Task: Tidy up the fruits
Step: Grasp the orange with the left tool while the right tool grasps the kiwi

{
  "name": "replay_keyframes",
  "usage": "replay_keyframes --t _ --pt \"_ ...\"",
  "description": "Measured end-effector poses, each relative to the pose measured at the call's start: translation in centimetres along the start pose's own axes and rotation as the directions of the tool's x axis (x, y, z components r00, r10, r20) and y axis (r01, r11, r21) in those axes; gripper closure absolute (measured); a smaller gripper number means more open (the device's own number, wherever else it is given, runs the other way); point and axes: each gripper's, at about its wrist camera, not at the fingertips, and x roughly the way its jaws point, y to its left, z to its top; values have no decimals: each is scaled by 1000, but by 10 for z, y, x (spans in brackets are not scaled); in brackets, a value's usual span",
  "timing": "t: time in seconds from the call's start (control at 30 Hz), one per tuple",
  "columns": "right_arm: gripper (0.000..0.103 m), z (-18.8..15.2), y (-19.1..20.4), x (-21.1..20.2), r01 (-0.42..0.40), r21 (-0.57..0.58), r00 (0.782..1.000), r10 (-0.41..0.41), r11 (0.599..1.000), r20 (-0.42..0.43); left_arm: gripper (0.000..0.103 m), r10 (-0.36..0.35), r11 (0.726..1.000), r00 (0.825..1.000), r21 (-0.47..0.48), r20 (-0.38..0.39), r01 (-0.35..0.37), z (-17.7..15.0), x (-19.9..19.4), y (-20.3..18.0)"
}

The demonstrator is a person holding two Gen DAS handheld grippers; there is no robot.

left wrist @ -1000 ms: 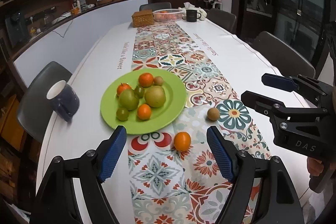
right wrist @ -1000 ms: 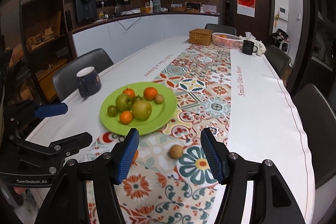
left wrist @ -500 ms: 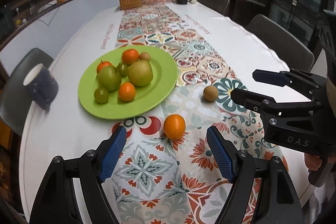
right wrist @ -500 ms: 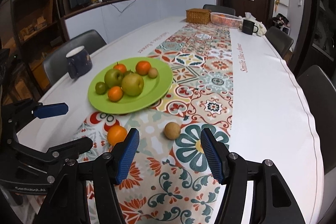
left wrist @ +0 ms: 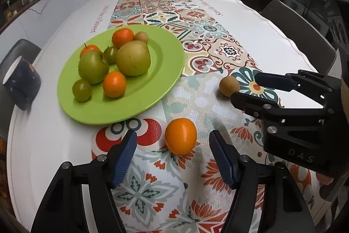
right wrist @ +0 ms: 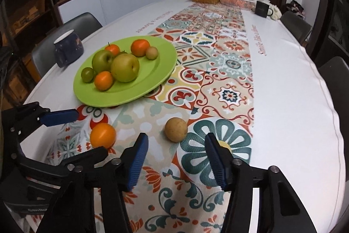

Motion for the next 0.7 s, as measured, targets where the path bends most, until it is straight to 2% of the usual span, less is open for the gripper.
replay_keyframes --t 0.4,0.5,0.57,0.7 --pt "63 5 -2 26 16 30 999 -15 999 -45 64 -54 997 998 -51 -39 52 4 13 6" --pt "69 5 -2 30 13 32 998 -11 999 -56 71 -70 996 997 -61 -40 68 4 15 6" --pt "74 4 -1 31 7 32 998 -5 999 -60 71 -71 996 997 -60 -40 68 4 15 5" --pt "75 3 -1 30 8 38 998 -5 999 -58 71 -72 995 997 -67 -42 69 4 15 5"
